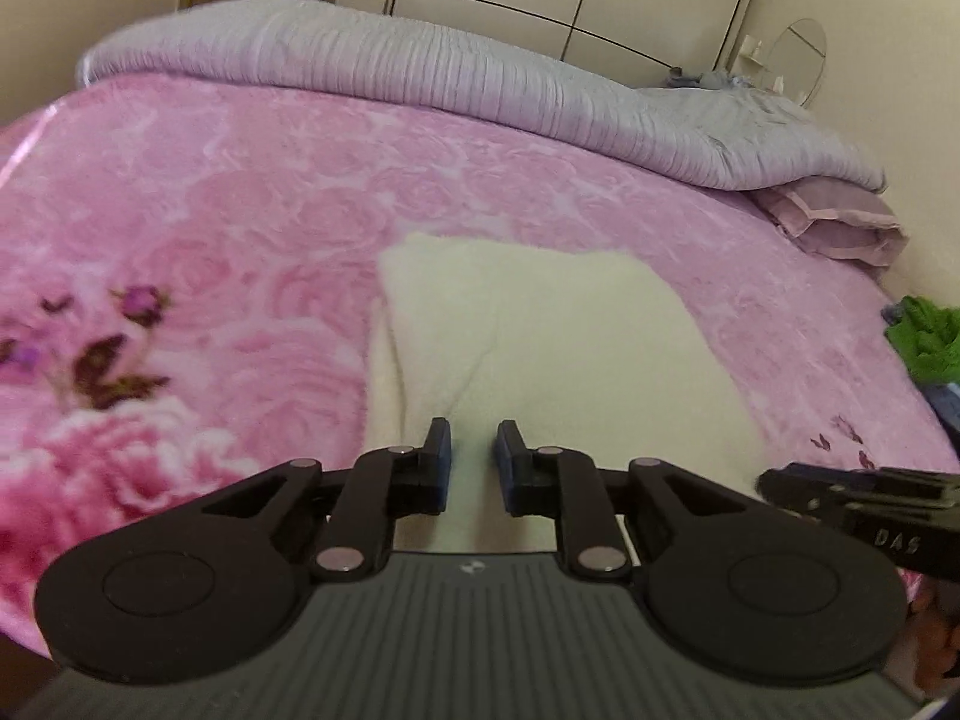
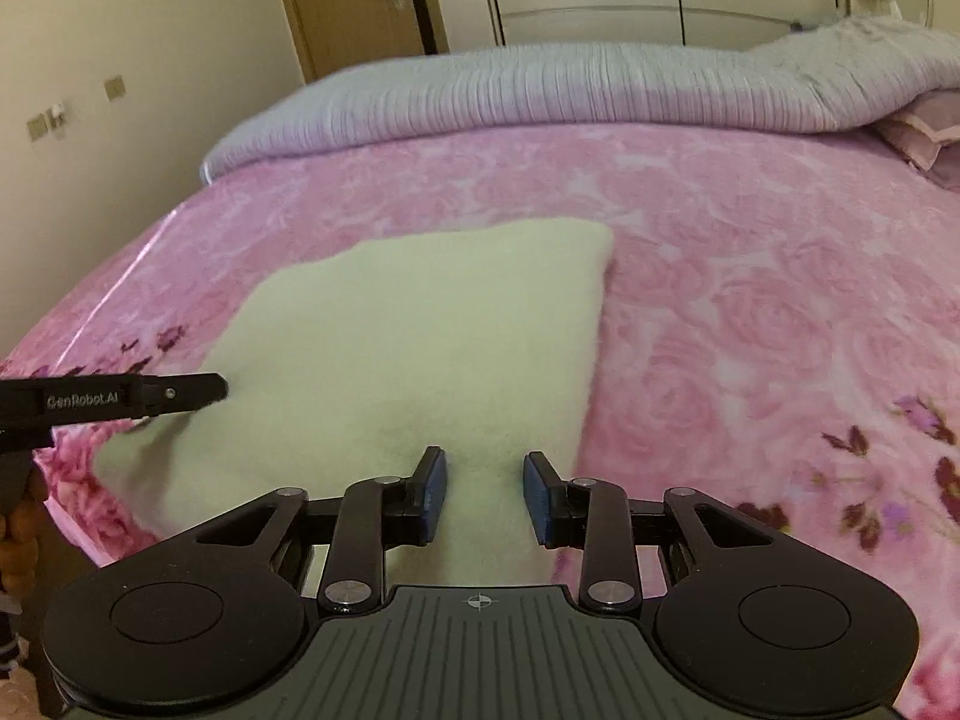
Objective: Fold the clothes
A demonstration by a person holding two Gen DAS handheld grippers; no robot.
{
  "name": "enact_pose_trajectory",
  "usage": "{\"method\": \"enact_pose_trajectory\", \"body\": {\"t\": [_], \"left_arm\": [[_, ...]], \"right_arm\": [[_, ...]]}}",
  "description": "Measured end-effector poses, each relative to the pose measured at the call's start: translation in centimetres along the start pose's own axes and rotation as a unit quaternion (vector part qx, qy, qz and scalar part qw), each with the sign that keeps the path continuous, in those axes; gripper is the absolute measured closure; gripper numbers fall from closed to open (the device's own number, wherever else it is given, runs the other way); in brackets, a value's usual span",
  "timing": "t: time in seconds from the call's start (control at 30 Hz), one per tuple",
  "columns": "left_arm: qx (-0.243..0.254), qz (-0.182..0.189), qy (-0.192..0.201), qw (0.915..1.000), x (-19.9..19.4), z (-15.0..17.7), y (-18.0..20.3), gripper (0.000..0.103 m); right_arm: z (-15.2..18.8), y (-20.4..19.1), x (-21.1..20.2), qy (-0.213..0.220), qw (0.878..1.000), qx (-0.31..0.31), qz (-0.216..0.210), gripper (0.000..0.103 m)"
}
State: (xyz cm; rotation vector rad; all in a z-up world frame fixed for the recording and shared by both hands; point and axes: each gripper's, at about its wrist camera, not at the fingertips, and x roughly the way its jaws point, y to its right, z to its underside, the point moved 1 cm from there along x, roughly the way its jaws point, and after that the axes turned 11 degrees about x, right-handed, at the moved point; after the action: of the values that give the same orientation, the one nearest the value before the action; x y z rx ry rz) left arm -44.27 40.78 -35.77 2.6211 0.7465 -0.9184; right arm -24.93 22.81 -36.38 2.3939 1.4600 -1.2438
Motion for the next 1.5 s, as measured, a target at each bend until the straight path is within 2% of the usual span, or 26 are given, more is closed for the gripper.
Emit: {"method": "enact_pose_trajectory", "body": {"t": [0.07,0.1,0.13,0.17,0.2,0.3,0.5,0.73,0.93,1.13,1.23,1.3,1.37,1.43,1.5], "left_arm": [[-0.008,-0.015,-0.005,0.9998,-1.9,0.1,0.4,0.082],[-0.013,-0.023,-0.008,0.9996,-2.9,0.2,0.7,0.078],[-0.011,-0.029,-0.012,0.9995,-3.7,0.4,1.1,0.076],[-0.009,-0.035,-0.015,0.9992,-4.5,0.7,1.5,0.073],[-0.007,-0.042,-0.019,0.9989,-5.3,0.9,1.9,0.068],[0.015,-0.066,-0.032,0.9972,-7.0,1.8,3.7,0.064],[0.039,-0.087,-0.05,0.9941,-9.2,3.7,6.6,0.06],[0.057,-0.098,-0.059,0.9918,-10.4,5.6,8.6,0.057],[0.062,-0.109,-0.07,0.9896,-10.8,6.9,8.7,0.057],[0.063,-0.117,-0.063,0.9892,-11.5,6.7,8.5,0.057],[0.058,-0.097,-0.056,0.9921,-11.5,6.0,8.0,0.057],[0.019,-0.051,-0.037,0.9978,-11.6,5.1,6.1,0.056],[-0.038,0.0,-0.02,0.9991,-11.6,4.2,3.6,0.051],[-0.112,0.047,-0.005,0.9927,-11.0,3.4,0.2,0.047],[-0.169,0.074,0.007,0.9827,-9.7,2.7,-3.1,0.046]], "right_arm": [[0.4,-0.1,-2.0,0.008,1.0,0.007,0.01,0.069],[0.7,-0.2,-3.1,0.017,1.0,0.011,0.014,0.066],[1.0,-0.2,-4.0,0.023,0.999,0.017,0.018,0.062],[1.4,-0.3,-4.8,0.028,0.999,0.025,0.022,0.051],[1.7,-0.5,-5.5,0.03,0.999,0.031,0.026,0.046],[2.6,-1.1,-7.0,0.03,0.998,0.039,0.037,0.042],[4.4,-2.5,-9.3,0.026,0.998,0.015,0.057,0.038],[6.3,-3.1,-9.7,-0.002,0.998,0.007,0.063,0.037],[7.4,-2.7,-9.2,-0.029,0.997,0.023,0.067,0.036],[7.4,-3.1,-9.4,-0.026,0.998,0.03,0.054,0.036],[7.1,-3.3,-9.7,-0.02,0.998,0.026,0.048,0.036],[6.8,-2.8,-10.1,-0.008,0.998,0.039,0.038,0.036],[6.1,-1.1,-11.0,0.023,0.996,0.081,0.005,0.036],[5.2,1.6,-11.1,0.034,0.988,0.144,-0.033,0.036],[4.3,4.5,-10.9,0.039,0.974,0.21,-0.072,0.035]]}}
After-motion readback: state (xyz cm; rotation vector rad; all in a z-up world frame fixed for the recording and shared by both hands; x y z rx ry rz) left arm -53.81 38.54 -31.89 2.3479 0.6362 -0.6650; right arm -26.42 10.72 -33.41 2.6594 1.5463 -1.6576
